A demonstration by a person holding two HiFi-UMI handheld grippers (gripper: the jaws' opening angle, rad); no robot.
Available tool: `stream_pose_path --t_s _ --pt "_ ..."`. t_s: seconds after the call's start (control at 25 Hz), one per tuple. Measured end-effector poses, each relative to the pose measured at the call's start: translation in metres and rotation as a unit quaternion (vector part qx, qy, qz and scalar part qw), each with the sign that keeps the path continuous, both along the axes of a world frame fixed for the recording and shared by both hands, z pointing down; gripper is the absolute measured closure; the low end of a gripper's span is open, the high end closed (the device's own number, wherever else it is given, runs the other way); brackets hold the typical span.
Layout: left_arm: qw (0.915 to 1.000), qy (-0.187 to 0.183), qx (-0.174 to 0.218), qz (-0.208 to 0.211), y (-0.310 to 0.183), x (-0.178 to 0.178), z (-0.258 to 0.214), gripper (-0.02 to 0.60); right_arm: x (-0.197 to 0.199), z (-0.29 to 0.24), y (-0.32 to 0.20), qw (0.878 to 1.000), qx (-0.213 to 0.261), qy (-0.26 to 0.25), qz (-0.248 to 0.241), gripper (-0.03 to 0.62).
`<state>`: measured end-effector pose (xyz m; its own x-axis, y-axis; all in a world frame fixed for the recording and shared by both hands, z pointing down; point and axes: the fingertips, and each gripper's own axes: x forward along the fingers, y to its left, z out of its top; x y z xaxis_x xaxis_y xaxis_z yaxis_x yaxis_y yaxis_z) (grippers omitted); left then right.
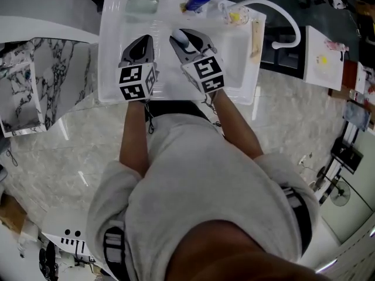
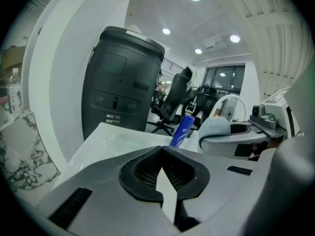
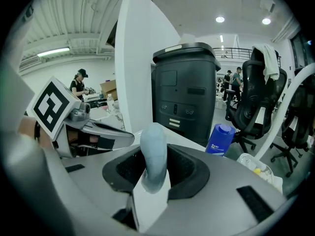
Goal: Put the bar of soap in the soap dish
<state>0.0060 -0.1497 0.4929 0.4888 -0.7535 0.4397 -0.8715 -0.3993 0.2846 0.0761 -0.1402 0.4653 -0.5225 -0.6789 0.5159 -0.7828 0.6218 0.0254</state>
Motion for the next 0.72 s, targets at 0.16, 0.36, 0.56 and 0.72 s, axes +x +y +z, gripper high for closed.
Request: stream_pose_path --t_s 0.16,0.36,0.56,0.72 --pt "0.9999 0.005 -0.010 0.007 -0.013 -0.011 0.009 0.563 -0.014 0.010 -0.013 1.000 -0.016 0.011 0.000 0.477" --pt "0.9996 0.005 -0.023 0.015 -0.029 -0.028 0.020 0.563 -0.035 0.020 -0.030 1.000 -0.026 0.014 0.002 0.477" --pt "0.9993 0.010 -0.032 0.014 -0.044 -0.044 0.027 0.563 -0.048 0.031 -0.049 0.999 -0.037 0.019 0.005 0.477" --pt "0.9991 0.013 -0.039 0.011 -0.053 -0.056 0.033 0.563 -0.059 0.039 -0.062 0.998 -0.063 -0.007 0.018 0.477"
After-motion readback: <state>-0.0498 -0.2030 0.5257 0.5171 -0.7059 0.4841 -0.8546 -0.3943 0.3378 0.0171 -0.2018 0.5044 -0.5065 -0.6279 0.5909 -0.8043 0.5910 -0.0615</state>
